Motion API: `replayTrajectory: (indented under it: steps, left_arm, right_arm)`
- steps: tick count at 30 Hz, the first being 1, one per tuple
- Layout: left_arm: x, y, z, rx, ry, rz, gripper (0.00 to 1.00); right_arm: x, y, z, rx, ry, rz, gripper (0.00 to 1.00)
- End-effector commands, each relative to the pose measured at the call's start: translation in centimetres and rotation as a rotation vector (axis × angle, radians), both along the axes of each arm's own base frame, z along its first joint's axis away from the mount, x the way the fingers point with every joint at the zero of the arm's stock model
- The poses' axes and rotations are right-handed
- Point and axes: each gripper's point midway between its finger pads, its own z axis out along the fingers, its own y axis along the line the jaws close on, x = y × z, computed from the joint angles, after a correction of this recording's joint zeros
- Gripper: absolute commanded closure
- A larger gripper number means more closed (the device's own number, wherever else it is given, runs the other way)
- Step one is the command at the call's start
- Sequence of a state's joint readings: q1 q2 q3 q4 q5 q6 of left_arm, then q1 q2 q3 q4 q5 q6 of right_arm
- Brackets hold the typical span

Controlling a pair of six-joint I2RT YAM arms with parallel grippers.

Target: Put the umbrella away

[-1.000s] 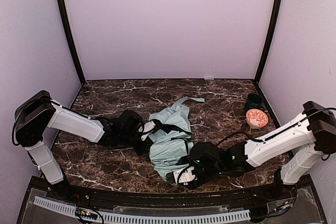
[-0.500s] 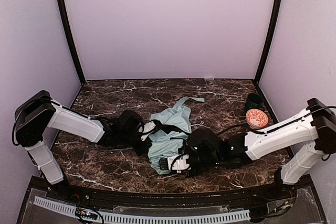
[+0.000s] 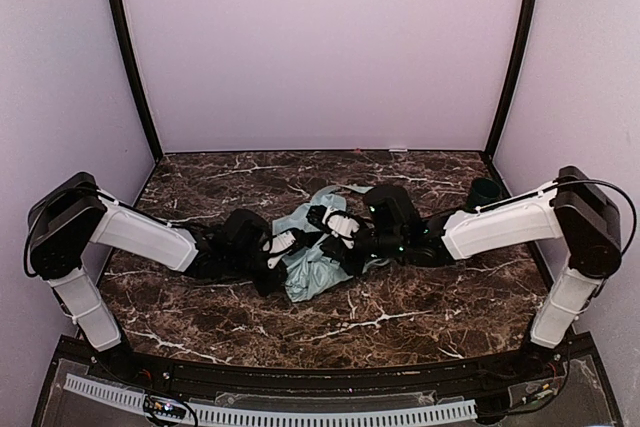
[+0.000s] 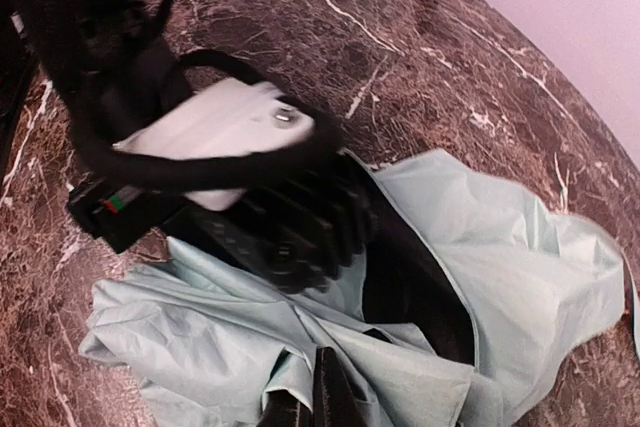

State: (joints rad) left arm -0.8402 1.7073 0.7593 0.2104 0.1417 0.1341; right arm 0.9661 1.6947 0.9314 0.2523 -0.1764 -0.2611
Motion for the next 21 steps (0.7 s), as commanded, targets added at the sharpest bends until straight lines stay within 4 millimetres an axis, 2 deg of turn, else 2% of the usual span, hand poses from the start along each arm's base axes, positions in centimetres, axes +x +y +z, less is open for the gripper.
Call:
replayTrajectory:
  steps: [1, 7, 9, 12, 13, 15, 18, 19, 21]
  left_arm:
    - [-1.1, -0.1, -0.5, -0.008, 0.018, -0.054, 1.00]
    - [-1.6, -0.6, -0.6, -0.034, 0.031, -0.089, 1.00]
    - [-1.7, -0.6, -0.8, -0.036, 0.036, -0.092, 1.00]
    - [-1.7, -0.7, -0.9, -0.036, 0.042, -0.091, 0.99]
    - [-1.6, -0.7, -0.7, -0.034, 0.043, -0.084, 0.95]
    - [-1.1, -0.4, 0.0, -0.027, 0.033, -0.051, 0.79]
    - [0.0, 0.7, 3.0, -0.028, -0.043, 0.024, 0.47]
    - [0.4, 1.1, 4.2, -0.033, -0.074, 0.050, 0.39]
    - [0.7, 1.7, 6.9, -0.061, -0.135, 0.081, 0.33]
  right_arm:
    - [3.0, 0.9, 1.0, 0.143, 0.159, -0.086, 1.00]
    - [4.6, 0.0, -3.7, 0.102, 0.363, -0.172, 1.00]
    - [4.4, 0.0, -5.1, 0.078, 0.428, -0.179, 1.00]
    - [3.7, 0.4, -6.1, 0.065, 0.496, -0.157, 1.00]
    - [3.5, 0.3, -6.3, 0.065, 0.508, -0.154, 1.00]
    - [3.2, 0.2, -6.2, 0.066, 0.517, -0.149, 1.00]
    - [3.1, -0.3, -6.2, 0.053, 0.524, -0.170, 1.00]
    - [3.2, -0.5, -6.4, 0.043, 0.530, -0.186, 1.00]
    - [3.2, -0.7, -6.7, 0.022, 0.547, -0.209, 1.00]
